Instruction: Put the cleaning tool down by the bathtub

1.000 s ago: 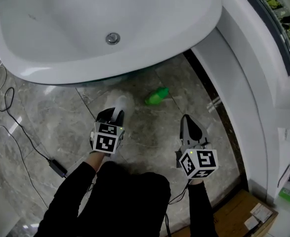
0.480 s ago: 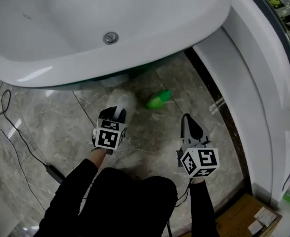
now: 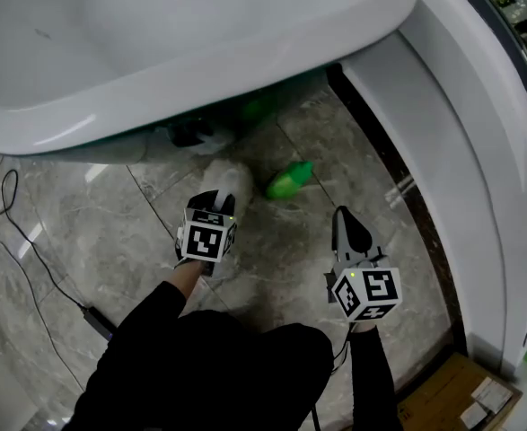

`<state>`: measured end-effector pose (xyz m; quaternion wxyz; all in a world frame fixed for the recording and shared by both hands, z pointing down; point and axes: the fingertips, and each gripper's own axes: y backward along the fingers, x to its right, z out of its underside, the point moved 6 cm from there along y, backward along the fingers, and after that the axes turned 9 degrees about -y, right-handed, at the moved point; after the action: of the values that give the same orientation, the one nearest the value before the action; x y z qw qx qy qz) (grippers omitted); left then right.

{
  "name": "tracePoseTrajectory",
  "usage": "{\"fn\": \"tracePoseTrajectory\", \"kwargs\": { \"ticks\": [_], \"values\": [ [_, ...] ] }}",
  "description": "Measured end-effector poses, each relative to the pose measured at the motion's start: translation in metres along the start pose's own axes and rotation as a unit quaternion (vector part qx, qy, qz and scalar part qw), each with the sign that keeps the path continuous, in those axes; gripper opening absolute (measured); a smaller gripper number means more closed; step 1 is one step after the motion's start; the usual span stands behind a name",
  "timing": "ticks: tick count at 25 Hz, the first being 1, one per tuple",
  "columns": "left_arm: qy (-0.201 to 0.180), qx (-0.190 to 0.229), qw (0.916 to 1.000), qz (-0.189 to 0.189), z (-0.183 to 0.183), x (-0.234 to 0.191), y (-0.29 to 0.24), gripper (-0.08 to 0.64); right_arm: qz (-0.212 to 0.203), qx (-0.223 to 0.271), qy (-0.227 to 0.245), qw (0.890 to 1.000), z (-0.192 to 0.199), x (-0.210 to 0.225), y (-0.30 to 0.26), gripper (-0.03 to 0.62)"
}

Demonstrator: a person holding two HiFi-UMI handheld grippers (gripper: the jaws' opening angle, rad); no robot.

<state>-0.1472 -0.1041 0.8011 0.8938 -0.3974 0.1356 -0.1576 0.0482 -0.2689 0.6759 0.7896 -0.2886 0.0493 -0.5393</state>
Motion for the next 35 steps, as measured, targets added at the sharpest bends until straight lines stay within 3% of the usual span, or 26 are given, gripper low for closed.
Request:
{"fn": "tracePoseTrajectory", "kwargs": {
  "ticks": [25, 35],
  "values": [
    [-0.037, 0.001, 0.9992, 0.014, -0.004, 0.007, -0.014, 0.121, -0.008, -0.011, 0.001, 1.0, 0.004, -0.003, -0.015, 0.0],
    [-0.056, 0.04, 0.9976, 0.009, -0.031, 0.005, 0.023, 0.13, -0.013, -0.006, 0.001, 1.0, 0.0, -0.004, -0.012, -0.001]
  ]
}}
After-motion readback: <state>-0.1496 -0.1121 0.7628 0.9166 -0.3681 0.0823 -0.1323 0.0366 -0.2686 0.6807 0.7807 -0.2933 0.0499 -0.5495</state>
